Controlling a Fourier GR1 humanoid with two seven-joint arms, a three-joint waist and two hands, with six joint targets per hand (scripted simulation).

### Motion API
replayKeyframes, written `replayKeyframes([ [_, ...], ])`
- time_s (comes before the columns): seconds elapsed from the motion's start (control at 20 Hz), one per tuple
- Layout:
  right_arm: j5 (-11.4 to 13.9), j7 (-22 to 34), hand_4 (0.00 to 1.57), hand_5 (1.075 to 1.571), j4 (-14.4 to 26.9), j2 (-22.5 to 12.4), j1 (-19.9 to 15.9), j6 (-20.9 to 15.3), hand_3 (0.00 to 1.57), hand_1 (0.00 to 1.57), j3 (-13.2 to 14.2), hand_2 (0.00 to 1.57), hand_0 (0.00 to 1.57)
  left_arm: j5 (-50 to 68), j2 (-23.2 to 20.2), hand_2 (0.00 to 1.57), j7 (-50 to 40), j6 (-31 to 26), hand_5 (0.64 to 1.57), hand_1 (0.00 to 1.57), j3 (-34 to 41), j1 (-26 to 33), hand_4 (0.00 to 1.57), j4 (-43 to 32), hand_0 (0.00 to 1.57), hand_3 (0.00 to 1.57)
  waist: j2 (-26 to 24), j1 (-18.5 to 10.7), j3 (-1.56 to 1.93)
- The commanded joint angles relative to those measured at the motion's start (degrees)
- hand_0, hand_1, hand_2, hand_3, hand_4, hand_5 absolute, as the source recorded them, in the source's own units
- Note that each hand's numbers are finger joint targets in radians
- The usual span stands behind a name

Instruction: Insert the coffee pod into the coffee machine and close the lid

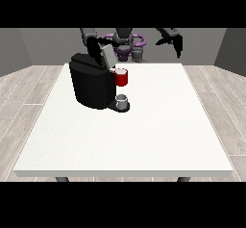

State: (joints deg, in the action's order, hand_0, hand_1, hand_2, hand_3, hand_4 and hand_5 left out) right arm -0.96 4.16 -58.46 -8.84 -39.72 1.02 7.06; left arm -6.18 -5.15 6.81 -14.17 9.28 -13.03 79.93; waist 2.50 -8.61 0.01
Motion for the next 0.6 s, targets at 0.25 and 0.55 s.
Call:
replayKeyframes([
  [0.25,4.8,1.9,0.12,1.571,1.5,0.3,-8.0,-2.2,0.0,0.0,-3.7,0.0,0.0,-0.7,1.3,0.0,-5.4,2.1,1.571,0.0,-2.2,-3.7,0.37,1.8,0.0,0.0,1.0,-2.2,-0.02],
  [0.55,3.8,-0.2,0.0,1.571,1.7,-1.3,-10.1,-0.7,0.0,0.0,-2.2,0.0,0.0,0.2,-0.3,0.0,-5.0,-0.2,1.571,0.0,-2.5,-4.4,0.33,3.2,0.0,0.0,4.0,-5.0,0.01],
])
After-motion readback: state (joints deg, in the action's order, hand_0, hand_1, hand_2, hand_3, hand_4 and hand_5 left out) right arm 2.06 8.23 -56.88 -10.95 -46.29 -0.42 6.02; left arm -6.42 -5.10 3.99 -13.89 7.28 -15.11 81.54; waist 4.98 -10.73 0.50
